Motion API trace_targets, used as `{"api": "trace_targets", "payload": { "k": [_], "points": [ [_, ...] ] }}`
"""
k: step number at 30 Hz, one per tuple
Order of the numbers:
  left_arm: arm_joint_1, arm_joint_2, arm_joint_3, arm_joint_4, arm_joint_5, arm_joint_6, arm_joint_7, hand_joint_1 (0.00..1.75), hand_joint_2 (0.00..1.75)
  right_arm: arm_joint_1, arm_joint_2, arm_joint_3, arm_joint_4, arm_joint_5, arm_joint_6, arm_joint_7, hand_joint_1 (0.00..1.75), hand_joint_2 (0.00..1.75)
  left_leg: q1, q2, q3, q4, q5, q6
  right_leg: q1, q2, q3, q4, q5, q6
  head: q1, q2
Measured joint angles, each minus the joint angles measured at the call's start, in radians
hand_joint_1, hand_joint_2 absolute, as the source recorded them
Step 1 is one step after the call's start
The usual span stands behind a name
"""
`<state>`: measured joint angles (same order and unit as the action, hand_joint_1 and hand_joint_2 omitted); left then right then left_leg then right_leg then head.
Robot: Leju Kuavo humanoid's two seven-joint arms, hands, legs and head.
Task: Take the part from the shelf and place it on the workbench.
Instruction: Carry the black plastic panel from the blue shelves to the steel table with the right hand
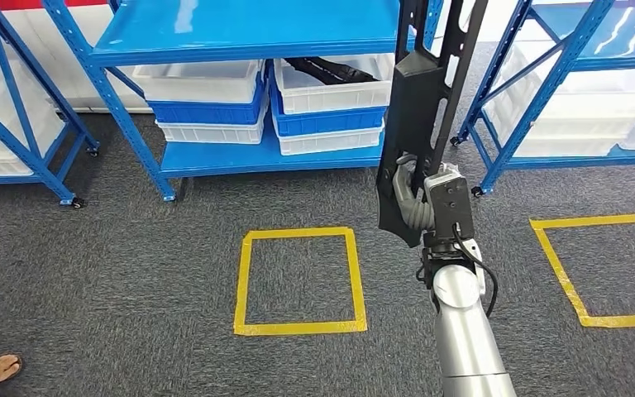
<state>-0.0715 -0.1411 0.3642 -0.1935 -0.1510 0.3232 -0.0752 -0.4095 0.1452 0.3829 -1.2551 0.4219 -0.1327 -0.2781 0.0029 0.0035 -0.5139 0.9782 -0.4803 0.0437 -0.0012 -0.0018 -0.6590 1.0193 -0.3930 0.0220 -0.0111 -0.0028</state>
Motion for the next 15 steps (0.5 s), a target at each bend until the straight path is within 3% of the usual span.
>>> {"api": "trace_targets", "payload": {
  "k": [3, 4, 5, 7, 8, 9, 11, 12, 14, 15],
  "points": [
    [0.000, 0.000, 0.000, 0.000, 0.001, -0.006, -0.007, 0.00, 1.75, -0.001, -0.003, -0.005, 0.007, 0.000, 0.000, -0.001, 1.75, 1.75, 0.003, 0.006, -0.048, -0.007, 0.048, 0.006, -0.005, 0.002, -0.038, 0.140, -0.132, -0.009, 0.011, 0.000],
    [0.000, 0.000, 0.000, 0.000, 0.001, -0.010, -0.011, 0.00, 1.75, -0.001, -0.003, -0.006, 0.009, 0.000, -0.001, -0.002, 1.75, 1.75, 0.003, 0.007, -0.067, -0.007, 0.063, 0.005, -0.009, 0.002, -0.046, 0.204, -0.162, -0.005, 0.012, 0.000],
    [0.000, -0.001, 0.000, 0.000, 0.000, -0.013, -0.015, 0.00, 1.75, -0.001, -0.003, -0.007, 0.012, -0.001, -0.002, -0.004, 1.75, 1.75, 0.004, 0.009, -0.087, -0.006, 0.079, 0.002, -0.013, 0.002, -0.044, 0.251, -0.164, 0.006, 0.013, 0.000],
    [0.000, -0.001, 0.000, 0.000, -0.002, -0.017, -0.021, 0.00, 1.75, -0.001, -0.003, -0.010, 0.019, -0.004, -0.003, -0.006, 1.75, 1.75, 0.009, 0.011, -0.128, 0.000, 0.107, -0.007, -0.023, 0.002, -0.002, 0.261, -0.113, 0.039, 0.014, 0.000],
    [0.000, -0.001, 0.000, 0.000, -0.003, -0.018, -0.024, 0.00, 1.75, -0.002, -0.003, -0.010, 0.021, -0.005, -0.003, -0.007, 1.75, 1.75, 0.011, 0.012, -0.148, 0.007, 0.120, -0.014, -0.028, 0.002, 0.043, 0.215, -0.095, 0.052, 0.014, 0.000],
    [-0.001, -0.001, 0.000, 0.000, -0.004, -0.018, -0.026, 0.00, 1.75, -0.002, -0.001, -0.011, 0.023, -0.005, -0.004, -0.008, 1.75, 1.75, 0.012, 0.011, -0.166, 0.014, 0.131, -0.021, -0.028, 0.002, 0.102, 0.142, -0.102, 0.056, 0.015, 0.000],
    [-0.001, 0.000, 0.000, 0.000, -0.006, -0.019, -0.030, 0.00, 1.75, -0.005, 0.004, -0.013, 0.026, -0.005, -0.005, -0.011, 1.75, 1.75, 0.010, 0.010, -0.187, 0.024, 0.153, -0.035, -0.024, 0.005, 0.180, 0.014, -0.149, 0.038, 0.013, 0.000],
    [0.000, 0.001, 0.000, 0.000, -0.007, -0.020, -0.031, 0.00, 1.75, -0.006, 0.006, -0.013, 0.027, -0.005, -0.006, -0.013, 1.75, 1.75, 0.009, 0.010, -0.192, 0.022, 0.166, -0.039, -0.019, 0.006, 0.191, -0.016, -0.164, 0.025, 0.011, 0.000],
    [0.003, 0.002, 0.000, 0.000, -0.009, -0.023, -0.034, 0.00, 1.75, -0.007, 0.006, -0.015, 0.033, -0.006, -0.008, -0.017, 1.75, 1.75, 0.012, 0.009, -0.198, 0.017, 0.178, -0.046, -0.021, 0.003, 0.175, -0.017, -0.152, 0.003, 0.008, 0.000],
    [0.006, 0.003, 0.000, 0.001, -0.012, -0.023, -0.035, 0.00, 1.75, -0.006, 0.006, -0.016, 0.036, -0.006, -0.009, -0.019, 1.75, 1.75, 0.015, 0.007, -0.204, 0.029, 0.155, -0.050, -0.022, 0.001, 0.168, -0.014, -0.141, -0.008, 0.008, 0.000]
  ]
}}
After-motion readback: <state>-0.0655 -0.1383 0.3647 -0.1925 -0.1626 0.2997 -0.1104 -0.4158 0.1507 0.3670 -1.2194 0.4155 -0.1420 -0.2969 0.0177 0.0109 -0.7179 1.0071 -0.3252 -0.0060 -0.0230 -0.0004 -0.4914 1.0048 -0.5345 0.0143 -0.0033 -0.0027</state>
